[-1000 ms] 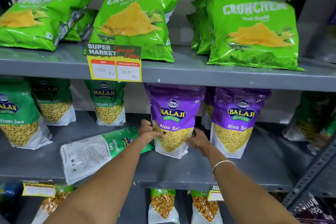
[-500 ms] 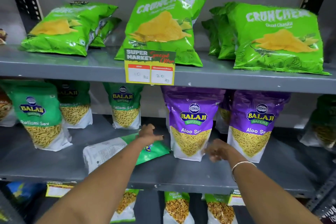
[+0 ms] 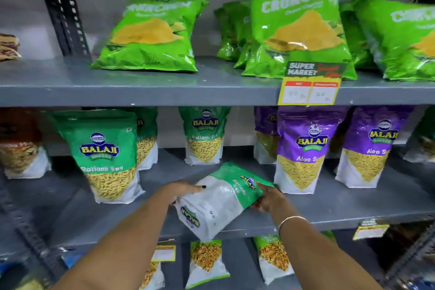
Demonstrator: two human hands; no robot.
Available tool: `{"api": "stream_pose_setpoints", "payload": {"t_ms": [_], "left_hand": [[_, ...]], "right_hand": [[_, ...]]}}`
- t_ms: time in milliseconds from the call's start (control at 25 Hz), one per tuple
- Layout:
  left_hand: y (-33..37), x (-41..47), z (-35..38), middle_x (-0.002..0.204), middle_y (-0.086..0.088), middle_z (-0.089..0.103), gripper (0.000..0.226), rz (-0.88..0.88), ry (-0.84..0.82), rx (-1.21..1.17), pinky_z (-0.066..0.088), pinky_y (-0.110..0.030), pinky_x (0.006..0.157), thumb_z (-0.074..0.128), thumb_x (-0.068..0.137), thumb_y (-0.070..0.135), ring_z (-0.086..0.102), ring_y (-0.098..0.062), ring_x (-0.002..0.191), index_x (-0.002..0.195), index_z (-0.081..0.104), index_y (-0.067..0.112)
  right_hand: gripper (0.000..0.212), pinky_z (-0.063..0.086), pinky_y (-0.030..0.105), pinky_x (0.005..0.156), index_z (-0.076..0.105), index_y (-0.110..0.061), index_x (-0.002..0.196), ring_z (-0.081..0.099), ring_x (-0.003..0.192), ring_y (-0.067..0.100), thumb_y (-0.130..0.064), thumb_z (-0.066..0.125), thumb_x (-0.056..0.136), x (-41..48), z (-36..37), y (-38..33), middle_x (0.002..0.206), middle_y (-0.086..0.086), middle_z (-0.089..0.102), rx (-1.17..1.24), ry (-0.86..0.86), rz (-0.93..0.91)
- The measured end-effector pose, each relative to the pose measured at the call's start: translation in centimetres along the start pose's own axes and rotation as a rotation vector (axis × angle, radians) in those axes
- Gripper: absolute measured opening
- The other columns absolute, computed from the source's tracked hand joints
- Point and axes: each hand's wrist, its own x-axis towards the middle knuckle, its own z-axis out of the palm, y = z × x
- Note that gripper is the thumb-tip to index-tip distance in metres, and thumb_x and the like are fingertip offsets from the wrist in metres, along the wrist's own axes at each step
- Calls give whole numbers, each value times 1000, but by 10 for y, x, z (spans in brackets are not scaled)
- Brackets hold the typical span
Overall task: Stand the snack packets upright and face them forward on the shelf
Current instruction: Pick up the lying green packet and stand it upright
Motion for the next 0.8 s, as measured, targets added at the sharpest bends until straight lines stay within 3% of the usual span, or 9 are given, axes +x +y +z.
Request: {"api": "stream_pose_setpoints", "payload": {"t_ms": [80,160,240,360,440,560,680,800], "left_hand": [[-5,-1,-5,73,-9,69,27,-10,-45,-40,49,-32,69,67,82,31,63,-17,60,87,64,5],[-5,-7,-9,60,-3,52,29,-44,-52,-16,41,-29,58,72,77,27,47,-14,52,68,50,12],[-1,-13,-15,72,-2,50,29,-36,-76,-19,47,-32,68,75,75,19,45,-12,63,81,47,11],[8,-13,-26,110,-7,58,59,42,-77,-22,46,-37,94,77,71,14,53,-18,95,119,44,7],[14,-13,-28,131,-11,54,71,114,5,-21,45,-34,91,79,69,13,52,-21,110,129,42,4],[14,-2,-22,128,-14,62,64,241,214,-49,47,-29,93,81,64,6,58,-25,111,122,54,2],[10,14,-14,124,-14,64,68,250,457,-84,49,-32,91,85,59,12,60,-29,113,119,56,3],[4,27,-5,125,-15,62,71,222,542,-117,46,-30,86,85,59,12,58,-30,115,121,52,1]], "right_hand": [[17,47,35,26,55,-11,102,63,32,22,-15,40,96,-4,10,-3,40,10,66,47,25,-47],[15,44,31,23,52,-12,100,61,29,19,-8,38,95,-12,16,-14,36,7,64,61,39,-118],[14,44,26,23,51,-10,93,61,29,16,-3,39,94,-27,26,-31,35,3,63,8,32,-186],[13,50,26,30,52,-8,79,62,31,13,-2,48,90,-40,50,-69,35,-1,64,-78,-3,-302],[16,54,28,35,52,-14,76,62,33,11,-3,56,86,-43,71,-92,41,-2,66,-125,-2,-387],[20,56,28,45,51,-17,75,62,44,12,-2,61,83,-39,96,-104,67,2,63,-181,-47,-542],[26,53,25,46,52,-15,66,60,46,12,2,59,84,-27,113,-99,53,-6,63,-238,-94,-690],[35,46,31,60,52,-17,56,51,58,16,6,60,81,-13,121,-90,49,-7,60,-264,-113,-763]]}}
